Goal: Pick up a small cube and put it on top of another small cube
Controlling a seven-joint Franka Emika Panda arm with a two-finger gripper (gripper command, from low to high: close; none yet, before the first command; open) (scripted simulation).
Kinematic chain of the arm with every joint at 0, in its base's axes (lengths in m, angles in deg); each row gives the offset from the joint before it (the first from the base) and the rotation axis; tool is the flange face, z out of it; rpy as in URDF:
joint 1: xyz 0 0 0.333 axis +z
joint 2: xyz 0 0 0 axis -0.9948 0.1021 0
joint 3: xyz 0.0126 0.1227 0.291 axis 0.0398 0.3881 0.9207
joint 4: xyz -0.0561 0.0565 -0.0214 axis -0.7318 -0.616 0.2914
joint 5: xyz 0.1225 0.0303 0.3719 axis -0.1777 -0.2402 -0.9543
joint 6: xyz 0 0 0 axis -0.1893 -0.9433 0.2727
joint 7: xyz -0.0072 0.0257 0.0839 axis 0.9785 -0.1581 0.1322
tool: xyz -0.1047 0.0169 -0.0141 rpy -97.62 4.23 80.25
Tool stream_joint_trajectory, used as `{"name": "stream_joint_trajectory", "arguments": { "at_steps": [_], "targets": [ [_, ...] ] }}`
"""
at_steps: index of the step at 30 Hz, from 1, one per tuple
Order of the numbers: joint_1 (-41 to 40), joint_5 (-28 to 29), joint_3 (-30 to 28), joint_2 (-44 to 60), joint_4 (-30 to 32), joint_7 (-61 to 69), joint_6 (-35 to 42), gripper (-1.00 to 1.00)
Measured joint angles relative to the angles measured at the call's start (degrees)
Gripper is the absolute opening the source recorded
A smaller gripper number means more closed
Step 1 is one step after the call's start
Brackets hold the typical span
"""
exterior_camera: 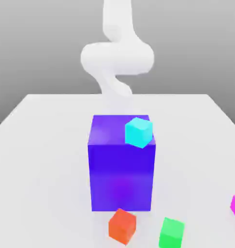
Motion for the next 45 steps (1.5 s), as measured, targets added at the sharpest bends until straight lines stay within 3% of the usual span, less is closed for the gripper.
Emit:
{"name": "stream_joint_trajectory", "arguments": {
  "at_steps": [9,17,27,32,33,40,45],
  "targets": [
    [11.7,-3.1,0.5,19.1,0.5,17.9,-6.1,0.00],
    [19.2,-3.9,4.6,35.7,1.0,32.1,-11.5,0.00],
    [27.6,4.4,8.5,56.5,1.6,43.3,-18.3,0.00],
    [30.7,8.6,6.9,66.8,0.2,43.2,-24.6,0.00],
    [31.1,9.1,6.4,68.7,-0.2,42.9,-26.1,-1.00],
    [31.2,9.2,6.3,69.1,-0.3,42.8,-26.2,-1.00],
    [29.5,6.9,7.9,60.7,1.6,45.1,-19.8,-1.00]
  ]
}}
